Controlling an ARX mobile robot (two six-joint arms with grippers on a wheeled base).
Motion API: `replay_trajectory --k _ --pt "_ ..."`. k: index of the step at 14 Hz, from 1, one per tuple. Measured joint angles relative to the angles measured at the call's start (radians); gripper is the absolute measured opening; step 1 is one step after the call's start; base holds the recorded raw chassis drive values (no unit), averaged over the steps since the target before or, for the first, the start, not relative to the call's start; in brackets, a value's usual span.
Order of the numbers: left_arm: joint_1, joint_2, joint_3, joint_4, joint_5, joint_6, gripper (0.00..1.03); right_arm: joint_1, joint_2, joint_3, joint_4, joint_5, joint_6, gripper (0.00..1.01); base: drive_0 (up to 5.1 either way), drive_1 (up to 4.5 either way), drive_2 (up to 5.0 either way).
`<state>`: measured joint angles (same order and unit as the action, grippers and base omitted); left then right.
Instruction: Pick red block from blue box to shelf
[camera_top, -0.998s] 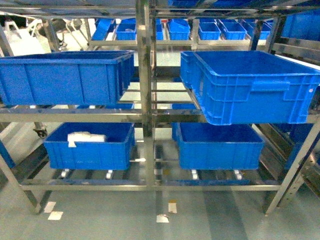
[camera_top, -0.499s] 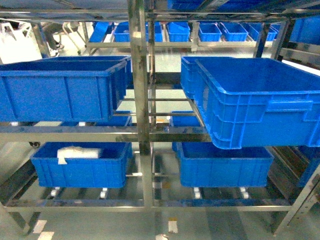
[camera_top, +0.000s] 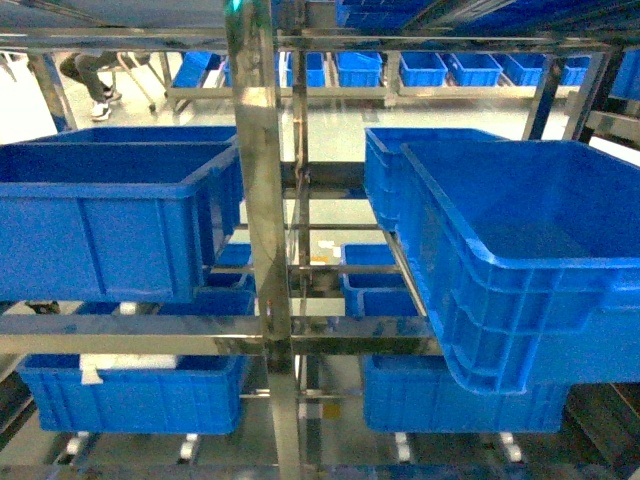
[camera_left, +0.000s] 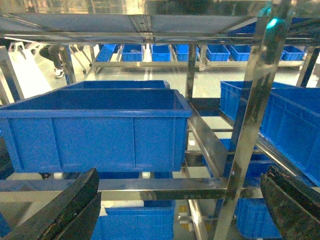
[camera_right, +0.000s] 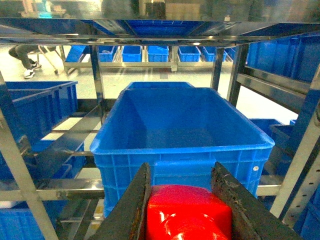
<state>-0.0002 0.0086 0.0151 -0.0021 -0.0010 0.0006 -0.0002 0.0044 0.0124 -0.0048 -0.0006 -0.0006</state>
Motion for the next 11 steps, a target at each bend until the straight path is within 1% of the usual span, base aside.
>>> replay_trajectory --k 6,11 --pt "0.000 0.000 0.000 -0.001 0.000 0.000 0.98 0.000 0.000 0.000 0.002 0.000 0.000 0.29 0.0 3.95 -4.0" --pt "0.000 0.000 0.000 -0.001 0.000 0.000 0.98 0.000 0.000 0.000 0.001 0.000 0.000 0.29 0.0 0.00 0.0"
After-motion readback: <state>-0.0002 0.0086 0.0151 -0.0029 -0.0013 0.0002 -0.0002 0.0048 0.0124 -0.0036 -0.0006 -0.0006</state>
